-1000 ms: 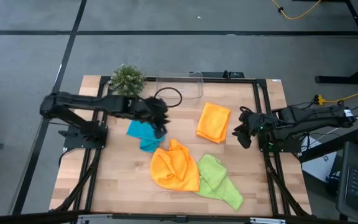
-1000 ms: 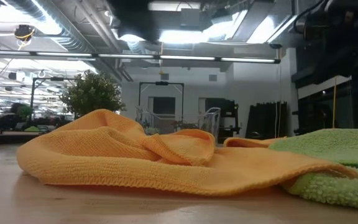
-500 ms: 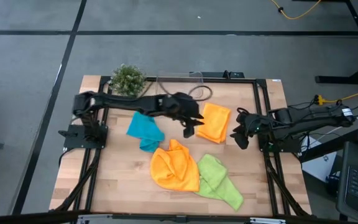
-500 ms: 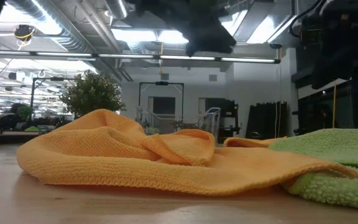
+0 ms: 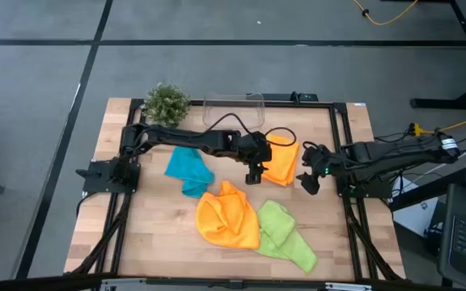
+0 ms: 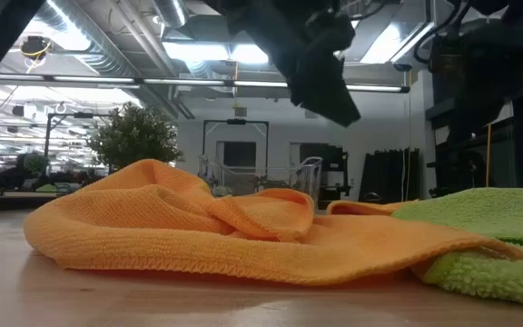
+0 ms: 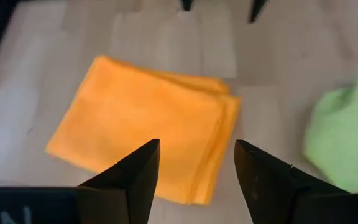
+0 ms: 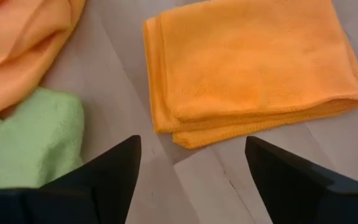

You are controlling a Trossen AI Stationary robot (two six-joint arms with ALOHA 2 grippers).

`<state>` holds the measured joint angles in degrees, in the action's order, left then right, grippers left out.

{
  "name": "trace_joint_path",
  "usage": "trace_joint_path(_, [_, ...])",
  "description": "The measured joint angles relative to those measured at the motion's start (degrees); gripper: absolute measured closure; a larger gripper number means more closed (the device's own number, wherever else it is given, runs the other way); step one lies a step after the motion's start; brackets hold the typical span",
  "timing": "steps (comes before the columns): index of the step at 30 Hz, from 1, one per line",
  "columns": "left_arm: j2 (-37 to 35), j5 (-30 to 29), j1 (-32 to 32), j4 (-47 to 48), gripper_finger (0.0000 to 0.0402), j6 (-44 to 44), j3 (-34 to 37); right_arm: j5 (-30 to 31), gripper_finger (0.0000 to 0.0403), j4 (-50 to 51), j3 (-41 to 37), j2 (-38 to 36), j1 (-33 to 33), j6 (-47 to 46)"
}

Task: Fold microfiber towels
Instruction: Fold the top orange microfiber cloth

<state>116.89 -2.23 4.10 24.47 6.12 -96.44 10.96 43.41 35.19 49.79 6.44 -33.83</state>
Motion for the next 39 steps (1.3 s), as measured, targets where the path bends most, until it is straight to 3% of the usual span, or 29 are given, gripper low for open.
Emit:
trace_joint_path(2, [0.6, 0.2, 0.0, -0.1, 0.0202, 0.9, 0.0, 0.0, 0.0112, 0.0, 0.0, 1.4, 0.0, 2.0])
trace_joint_path(6, [4.1, 7.3, 0.0, -0.3, 0.0202, 5.7, 0.0, 0.1, 0.0112, -1.3, 0.0, 5.2, 0.0, 9.8])
trace_joint_path(9, [6.4, 9.5, 0.0, 0.2, 0.0204, 6.0, 0.1, 0.2, 0.0112, -4.6, 0.0, 8.3, 0.0, 12.2])
trace_joint_path(15, [8.4, 7.2, 0.1, 0.0, 0.0205, 8.7, 0.1, 0.1, 0.0111, -11.1, 0.0, 15.4, 0.0, 19.4])
trace_joint_path(20, [8.5, 6.8, 0.7, -1.7, 0.0205, 9.5, 1.8, -1.4, 0.0111, -13.3, 0.0, 20.6, 0.0, 19.7])
trace_joint_path(26, [8.5, 6.2, 1.2, -4.0, 0.0205, 11.4, 5.3, -1.9, 0.0111, -13.4, 0.0, 20.7, 0.4, 15.8])
trace_joint_path(39, [10.4, 3.0, 1.3, -10.2, 0.0206, 12.1, 8.9, -1.5, 0.0111, -18.8, 0.0, 24.9, 2.6, 21.5])
